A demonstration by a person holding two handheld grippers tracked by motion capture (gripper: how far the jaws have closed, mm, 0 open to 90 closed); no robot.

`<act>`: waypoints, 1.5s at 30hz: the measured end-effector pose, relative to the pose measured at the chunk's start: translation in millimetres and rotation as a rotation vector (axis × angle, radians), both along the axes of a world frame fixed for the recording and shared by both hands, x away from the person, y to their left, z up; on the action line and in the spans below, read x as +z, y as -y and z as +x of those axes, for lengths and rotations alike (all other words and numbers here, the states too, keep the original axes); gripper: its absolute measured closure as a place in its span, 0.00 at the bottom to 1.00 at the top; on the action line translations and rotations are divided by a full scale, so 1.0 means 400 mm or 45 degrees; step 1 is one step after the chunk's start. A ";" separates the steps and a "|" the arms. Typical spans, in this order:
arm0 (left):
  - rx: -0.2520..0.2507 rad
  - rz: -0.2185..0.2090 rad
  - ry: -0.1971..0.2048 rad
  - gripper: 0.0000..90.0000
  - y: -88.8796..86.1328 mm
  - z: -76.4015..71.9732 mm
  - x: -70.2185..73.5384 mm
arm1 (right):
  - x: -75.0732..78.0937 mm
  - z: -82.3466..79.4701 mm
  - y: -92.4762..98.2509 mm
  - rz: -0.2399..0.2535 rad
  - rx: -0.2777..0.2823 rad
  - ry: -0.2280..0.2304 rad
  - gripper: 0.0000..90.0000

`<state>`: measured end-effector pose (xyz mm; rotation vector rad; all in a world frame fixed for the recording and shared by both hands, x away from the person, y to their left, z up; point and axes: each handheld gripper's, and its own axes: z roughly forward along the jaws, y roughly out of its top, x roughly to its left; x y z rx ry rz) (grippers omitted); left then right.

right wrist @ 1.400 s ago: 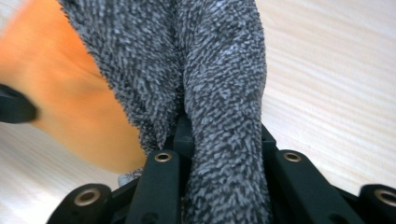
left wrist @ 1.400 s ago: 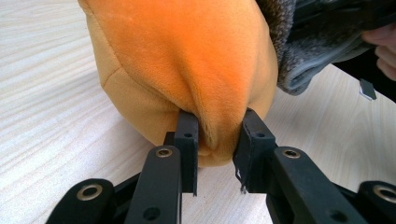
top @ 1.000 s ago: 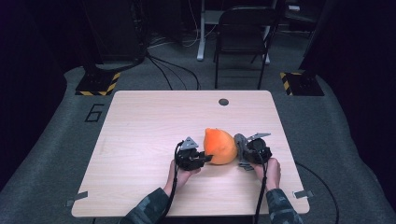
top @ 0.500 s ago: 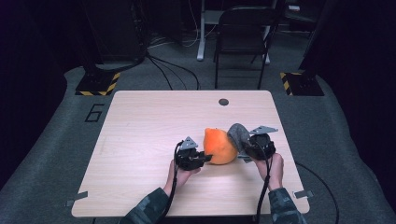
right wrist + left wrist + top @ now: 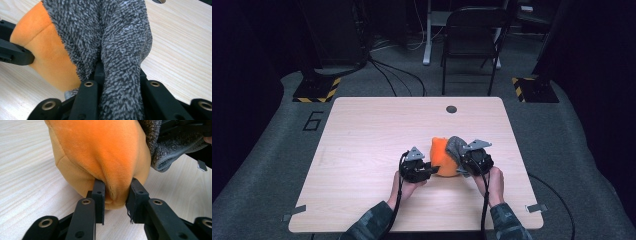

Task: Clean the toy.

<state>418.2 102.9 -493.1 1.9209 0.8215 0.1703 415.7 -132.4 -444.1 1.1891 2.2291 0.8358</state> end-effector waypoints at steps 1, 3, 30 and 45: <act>-0.003 0.013 0.014 0.69 0.000 0.001 0.002 | -0.004 0.003 0.003 0.014 0.002 -0.005 0.82; -0.027 0.021 0.021 0.61 -0.002 0.004 0.005 | -0.005 0.004 0.004 0.015 -0.005 -0.009 0.82; -0.212 0.484 0.543 0.28 0.012 0.005 -0.011 | -0.011 0.026 0.018 0.039 -0.006 -0.041 0.83; -0.253 0.620 0.770 0.61 0.048 -0.009 -0.039 | -0.015 0.026 0.017 0.043 -0.004 -0.056 0.83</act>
